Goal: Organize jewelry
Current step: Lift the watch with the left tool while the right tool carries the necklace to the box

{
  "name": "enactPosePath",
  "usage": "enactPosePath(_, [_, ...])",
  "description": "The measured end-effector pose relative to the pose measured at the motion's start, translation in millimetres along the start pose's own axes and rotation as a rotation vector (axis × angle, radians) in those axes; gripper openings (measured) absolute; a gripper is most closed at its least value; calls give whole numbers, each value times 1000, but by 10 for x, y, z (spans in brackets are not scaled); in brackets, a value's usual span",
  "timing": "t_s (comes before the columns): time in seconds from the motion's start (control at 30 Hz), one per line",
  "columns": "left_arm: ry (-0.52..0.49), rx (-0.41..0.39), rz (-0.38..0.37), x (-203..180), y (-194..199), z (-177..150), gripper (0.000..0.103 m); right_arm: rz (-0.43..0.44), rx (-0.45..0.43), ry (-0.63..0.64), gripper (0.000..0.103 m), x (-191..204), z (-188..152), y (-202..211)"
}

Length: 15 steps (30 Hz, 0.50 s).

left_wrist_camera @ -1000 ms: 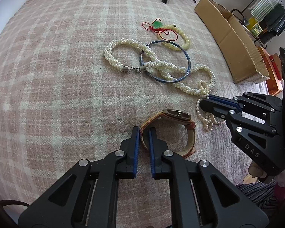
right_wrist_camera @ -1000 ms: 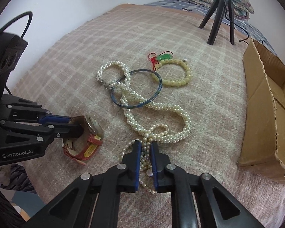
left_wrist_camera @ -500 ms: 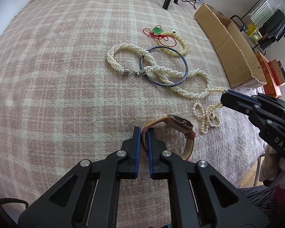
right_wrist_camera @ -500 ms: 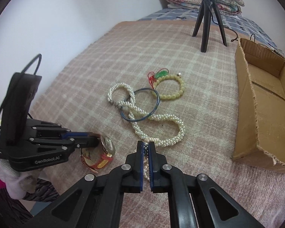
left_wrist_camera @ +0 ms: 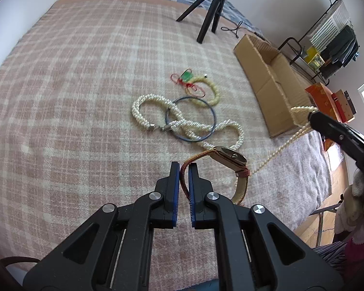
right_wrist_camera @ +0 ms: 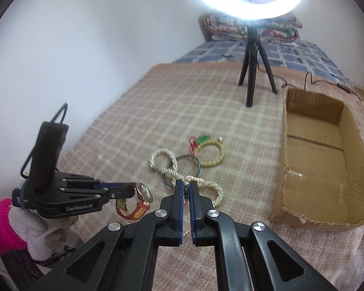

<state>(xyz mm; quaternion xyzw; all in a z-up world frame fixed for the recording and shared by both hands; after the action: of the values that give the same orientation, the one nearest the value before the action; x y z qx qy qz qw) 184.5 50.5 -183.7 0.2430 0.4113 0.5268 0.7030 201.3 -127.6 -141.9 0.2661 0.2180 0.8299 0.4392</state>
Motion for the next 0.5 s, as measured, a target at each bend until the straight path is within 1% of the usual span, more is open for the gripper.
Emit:
enactPosePath(0.2, [-18,-41,-15,-136,122,147,5,-5,-93,1,2,21,253,339])
enactPosePath(0.33, [-27,-50,-30,-243,137,225,5,-22,-155,19,2,21,453,585])
enactPosePath(0.5, [-36,-72,-51,-397,146,359,5,-83,-234,24,2,-149,708,891])
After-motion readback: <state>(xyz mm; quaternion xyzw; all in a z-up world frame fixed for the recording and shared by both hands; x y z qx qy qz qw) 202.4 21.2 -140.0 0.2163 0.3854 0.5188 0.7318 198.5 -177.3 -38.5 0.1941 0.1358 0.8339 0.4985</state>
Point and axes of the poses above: each gripper's, at about its wrist camera, not at the fingertips, and y roughly against the way its jaws point, x to its left, z to its top, the point moved 4 cm from there along -y, roughly the way its jaws point, and after that the axes turned 10 degrees about -x, right-handed, at the moved point
